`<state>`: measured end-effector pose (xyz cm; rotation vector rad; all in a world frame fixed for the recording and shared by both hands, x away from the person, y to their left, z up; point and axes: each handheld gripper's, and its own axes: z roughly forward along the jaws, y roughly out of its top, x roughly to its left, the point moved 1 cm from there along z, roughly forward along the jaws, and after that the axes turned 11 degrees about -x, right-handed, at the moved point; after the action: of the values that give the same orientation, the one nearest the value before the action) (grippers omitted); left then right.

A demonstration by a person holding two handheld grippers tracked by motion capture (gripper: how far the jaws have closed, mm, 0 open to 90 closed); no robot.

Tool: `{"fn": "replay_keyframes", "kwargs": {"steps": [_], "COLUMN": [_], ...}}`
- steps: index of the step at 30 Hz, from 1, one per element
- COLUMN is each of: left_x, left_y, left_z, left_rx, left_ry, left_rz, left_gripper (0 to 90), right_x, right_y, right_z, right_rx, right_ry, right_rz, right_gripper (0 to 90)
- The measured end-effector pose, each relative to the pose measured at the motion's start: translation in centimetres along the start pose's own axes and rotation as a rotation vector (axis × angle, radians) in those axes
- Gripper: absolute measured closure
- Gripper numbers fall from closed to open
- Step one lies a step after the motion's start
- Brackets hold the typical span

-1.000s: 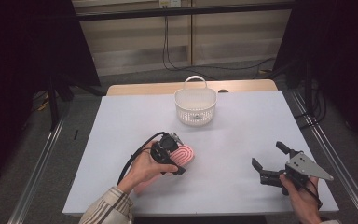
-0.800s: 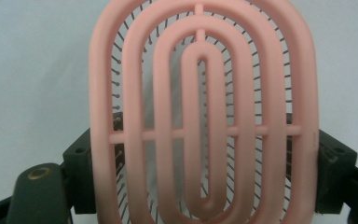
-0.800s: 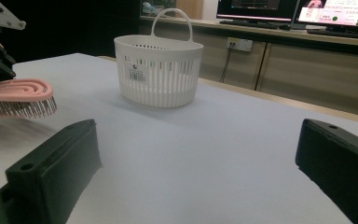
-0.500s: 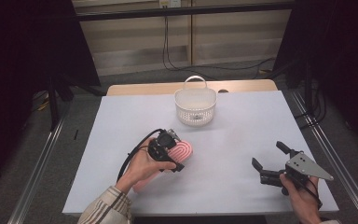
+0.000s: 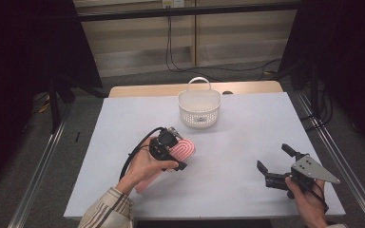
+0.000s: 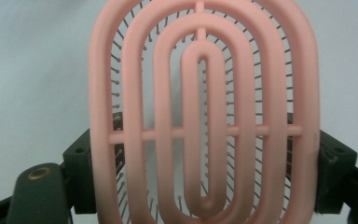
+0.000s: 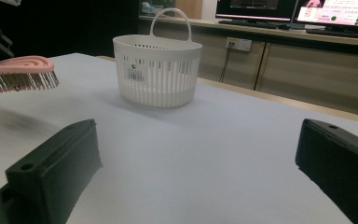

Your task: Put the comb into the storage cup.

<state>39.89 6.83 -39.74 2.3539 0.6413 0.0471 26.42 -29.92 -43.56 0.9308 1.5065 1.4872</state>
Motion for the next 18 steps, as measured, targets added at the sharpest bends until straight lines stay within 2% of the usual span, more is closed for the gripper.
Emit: {"fn": "replay_keyframes", "kwargs": {"steps": [3,12,18], "left_x": [0.1,0.6,0.7], "left_y": [0.3,0.7,1.0], "left_z": [-0.7,-2.1,-3.2], "left_rx": [-0.021,-0.096,-0.179], "left_ry": [0.015,0.041,0.060], "left_rz": [0.007,-0.006,-0.045], "left_gripper": [19.5,19.5,19.5], "right_x": [0.0,0.0,0.0], "right_y": [0.0,0.0,0.0], "right_z": [0.0,0.0,0.0], "right_rx": [-0.001,-0.002,-0.002], "right_ry": [0.003,0.002,0.001], "right_rz": [-0.004,-0.004,-0.005], "right_gripper": [0.0,0.0,0.0]}}
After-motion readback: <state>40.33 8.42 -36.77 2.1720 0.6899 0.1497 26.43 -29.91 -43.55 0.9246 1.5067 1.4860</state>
